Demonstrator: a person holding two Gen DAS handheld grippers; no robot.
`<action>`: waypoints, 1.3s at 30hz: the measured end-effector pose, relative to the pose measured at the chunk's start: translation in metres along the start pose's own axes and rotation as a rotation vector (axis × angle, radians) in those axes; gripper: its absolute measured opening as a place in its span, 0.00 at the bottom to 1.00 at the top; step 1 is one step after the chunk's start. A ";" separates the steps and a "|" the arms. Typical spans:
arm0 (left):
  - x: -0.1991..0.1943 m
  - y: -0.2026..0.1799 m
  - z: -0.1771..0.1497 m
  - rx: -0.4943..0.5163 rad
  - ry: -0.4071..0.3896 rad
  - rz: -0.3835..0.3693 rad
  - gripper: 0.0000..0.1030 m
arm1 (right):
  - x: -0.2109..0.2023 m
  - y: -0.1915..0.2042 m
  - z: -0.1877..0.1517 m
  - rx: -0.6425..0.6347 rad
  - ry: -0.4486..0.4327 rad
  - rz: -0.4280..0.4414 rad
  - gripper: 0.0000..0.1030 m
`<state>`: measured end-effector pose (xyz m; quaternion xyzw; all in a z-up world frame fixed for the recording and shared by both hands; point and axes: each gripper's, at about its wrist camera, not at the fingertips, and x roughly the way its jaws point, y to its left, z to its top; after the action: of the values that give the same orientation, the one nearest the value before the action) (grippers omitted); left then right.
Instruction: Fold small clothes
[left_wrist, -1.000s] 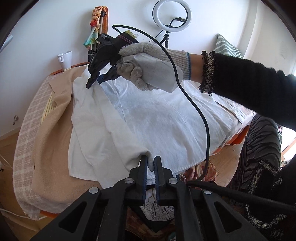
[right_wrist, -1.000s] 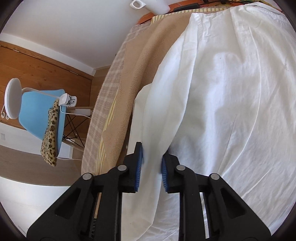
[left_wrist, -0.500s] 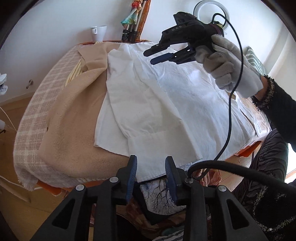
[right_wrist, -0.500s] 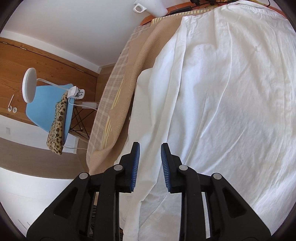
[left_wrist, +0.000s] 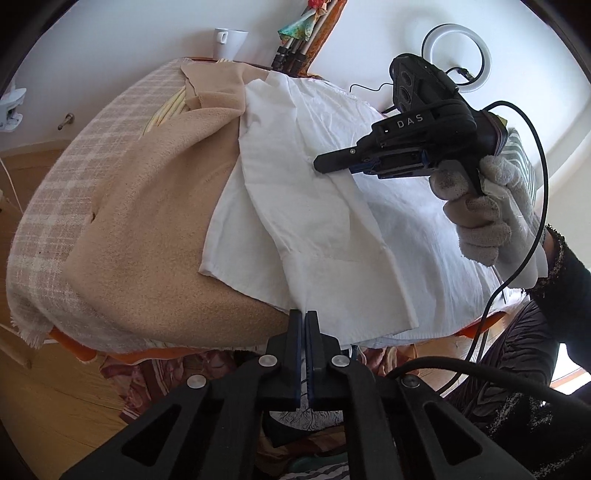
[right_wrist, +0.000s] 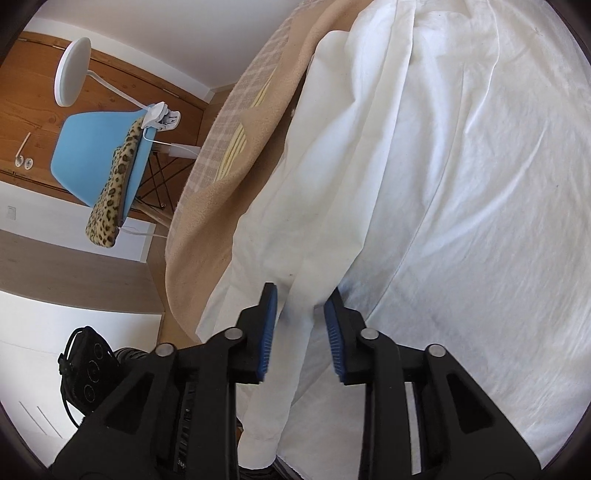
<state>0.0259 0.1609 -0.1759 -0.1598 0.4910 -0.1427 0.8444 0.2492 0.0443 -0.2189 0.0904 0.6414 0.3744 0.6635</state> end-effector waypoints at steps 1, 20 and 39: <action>-0.004 -0.001 0.002 0.006 -0.012 0.016 0.00 | 0.000 -0.001 -0.001 0.013 -0.005 0.020 0.09; -0.015 0.022 0.041 0.001 -0.077 0.080 0.33 | -0.092 -0.008 0.108 -0.046 -0.258 -0.088 0.42; 0.022 0.046 0.053 -0.051 0.000 0.062 0.44 | -0.016 -0.071 0.199 0.086 -0.200 0.062 0.55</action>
<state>0.0869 0.2006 -0.1867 -0.1659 0.4992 -0.1039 0.8441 0.4604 0.0562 -0.2169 0.1755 0.5845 0.3559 0.7077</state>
